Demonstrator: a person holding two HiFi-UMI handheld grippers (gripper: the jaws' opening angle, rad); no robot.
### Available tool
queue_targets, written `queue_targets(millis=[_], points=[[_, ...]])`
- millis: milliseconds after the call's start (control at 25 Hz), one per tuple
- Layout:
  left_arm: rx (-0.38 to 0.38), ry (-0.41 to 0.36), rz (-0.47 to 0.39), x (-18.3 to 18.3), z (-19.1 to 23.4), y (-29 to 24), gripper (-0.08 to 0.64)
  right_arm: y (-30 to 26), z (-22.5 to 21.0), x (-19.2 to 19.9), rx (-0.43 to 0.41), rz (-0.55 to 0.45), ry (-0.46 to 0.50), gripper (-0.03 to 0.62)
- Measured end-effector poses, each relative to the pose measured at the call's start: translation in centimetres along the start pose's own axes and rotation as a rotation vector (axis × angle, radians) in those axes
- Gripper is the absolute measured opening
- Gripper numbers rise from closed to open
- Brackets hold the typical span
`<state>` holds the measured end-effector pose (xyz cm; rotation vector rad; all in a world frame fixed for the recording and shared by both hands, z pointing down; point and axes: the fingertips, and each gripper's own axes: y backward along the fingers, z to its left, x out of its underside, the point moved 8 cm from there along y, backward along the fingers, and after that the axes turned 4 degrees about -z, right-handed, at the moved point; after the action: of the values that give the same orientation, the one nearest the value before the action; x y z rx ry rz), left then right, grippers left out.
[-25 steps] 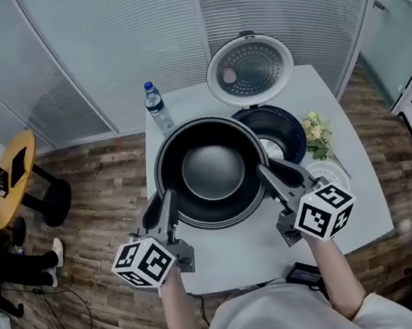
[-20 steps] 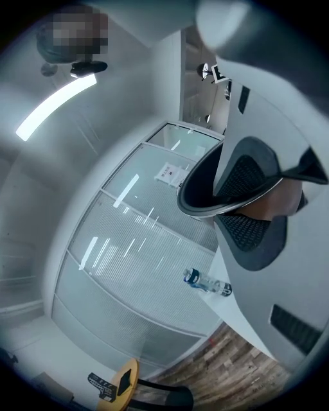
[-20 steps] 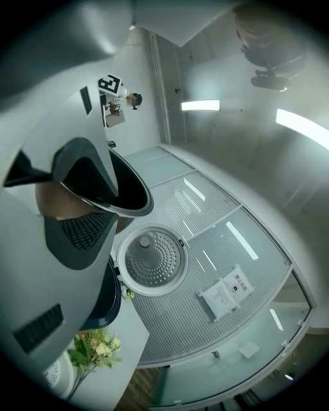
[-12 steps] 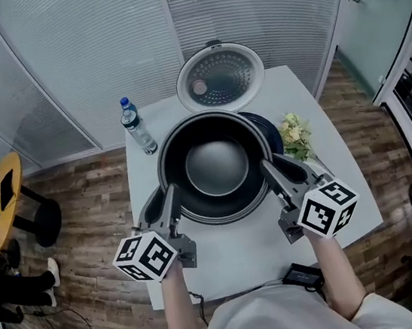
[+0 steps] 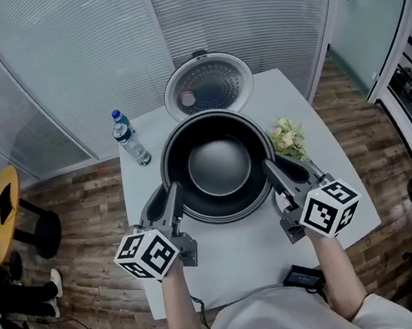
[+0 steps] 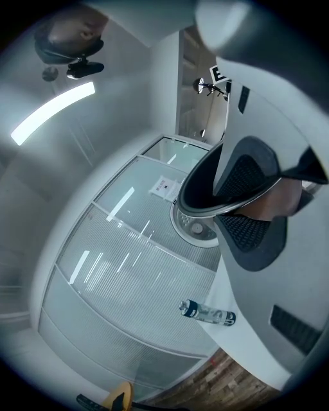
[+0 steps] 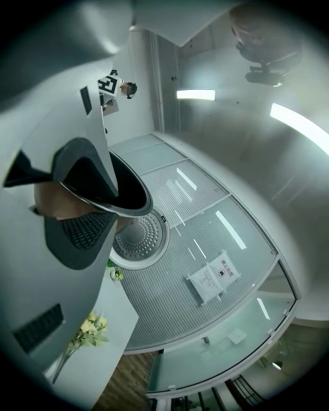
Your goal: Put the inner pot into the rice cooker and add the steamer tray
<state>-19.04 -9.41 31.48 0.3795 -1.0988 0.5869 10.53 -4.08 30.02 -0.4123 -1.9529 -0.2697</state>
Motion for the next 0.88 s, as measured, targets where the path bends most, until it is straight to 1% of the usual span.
queue_targets(millis=[400,880], points=[[0.009,0.018,0.024,1.1,0.2,-4.1,0.089,-1.2,-3.5,-0.6,0.022,0.001,-0.013,0.084],[-0.014,0.036,0.064,2.5,0.8,-8.0,0.087,-3.1,-7.5,-0.3,0.031,0.028,-0.057,0.083]])
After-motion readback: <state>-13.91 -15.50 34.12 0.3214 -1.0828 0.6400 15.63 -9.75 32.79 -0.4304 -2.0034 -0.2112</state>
